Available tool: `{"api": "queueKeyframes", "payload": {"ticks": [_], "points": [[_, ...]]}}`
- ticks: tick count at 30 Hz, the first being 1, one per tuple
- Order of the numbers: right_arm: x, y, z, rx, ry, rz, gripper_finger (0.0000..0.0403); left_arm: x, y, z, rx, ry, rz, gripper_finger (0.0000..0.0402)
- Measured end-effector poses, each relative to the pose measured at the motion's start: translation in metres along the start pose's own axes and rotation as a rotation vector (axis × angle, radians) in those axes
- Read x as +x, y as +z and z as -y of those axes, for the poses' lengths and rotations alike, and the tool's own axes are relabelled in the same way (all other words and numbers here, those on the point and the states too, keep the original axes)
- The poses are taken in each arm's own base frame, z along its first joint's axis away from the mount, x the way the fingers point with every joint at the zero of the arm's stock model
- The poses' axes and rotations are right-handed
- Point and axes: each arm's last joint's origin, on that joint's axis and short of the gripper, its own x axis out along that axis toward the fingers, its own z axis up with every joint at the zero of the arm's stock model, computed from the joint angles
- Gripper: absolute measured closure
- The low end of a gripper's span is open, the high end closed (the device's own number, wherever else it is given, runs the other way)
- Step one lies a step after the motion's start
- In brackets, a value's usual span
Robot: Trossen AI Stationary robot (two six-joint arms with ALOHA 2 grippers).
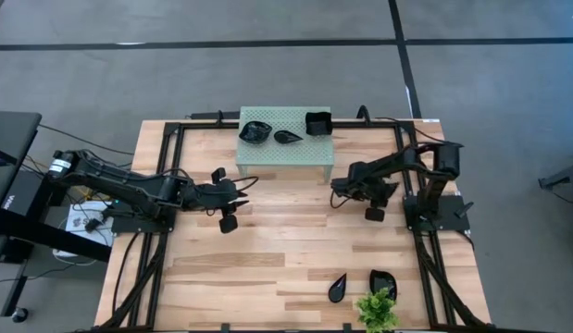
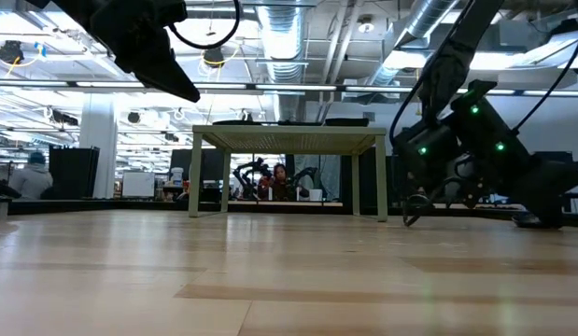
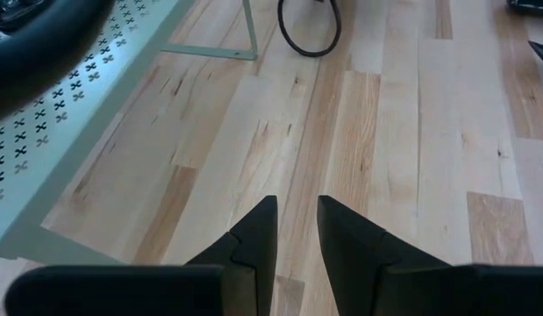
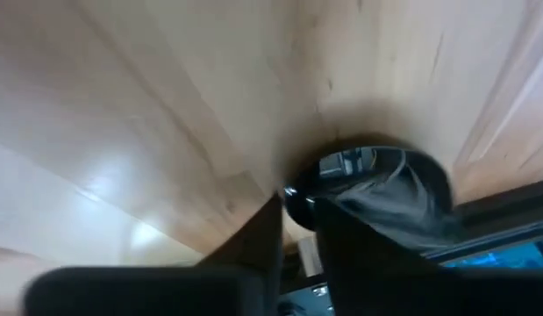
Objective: Pick & Place Mini shaped plates
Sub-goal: Stack the drop-shaped plate on top of the other drop-shaped plates on the shelf
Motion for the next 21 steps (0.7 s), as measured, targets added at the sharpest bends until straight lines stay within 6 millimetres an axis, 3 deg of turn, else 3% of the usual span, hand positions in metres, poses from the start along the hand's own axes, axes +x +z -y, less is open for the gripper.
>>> {"api": "queueKeyframes", "payload": {"ticks": [3,12,21], "points": [[-0.003,0.002,-0.001,-0.04,-0.009,0.022,0.0393,0.0,0.0,0.0,0.0,0.0,0.0,0.0316],[-0.021,0.008,-0.017,-0.092,0.055,0.084,0.0399,0.0,0.0,0.0,0.0,0.0,-0.001,0.0316],[-0.074,0.007,-0.054,-0.18,0.125,0.169,0.0399,0.0,0.0,0.0,-0.002,0.0,0.003,0.0316]]}}
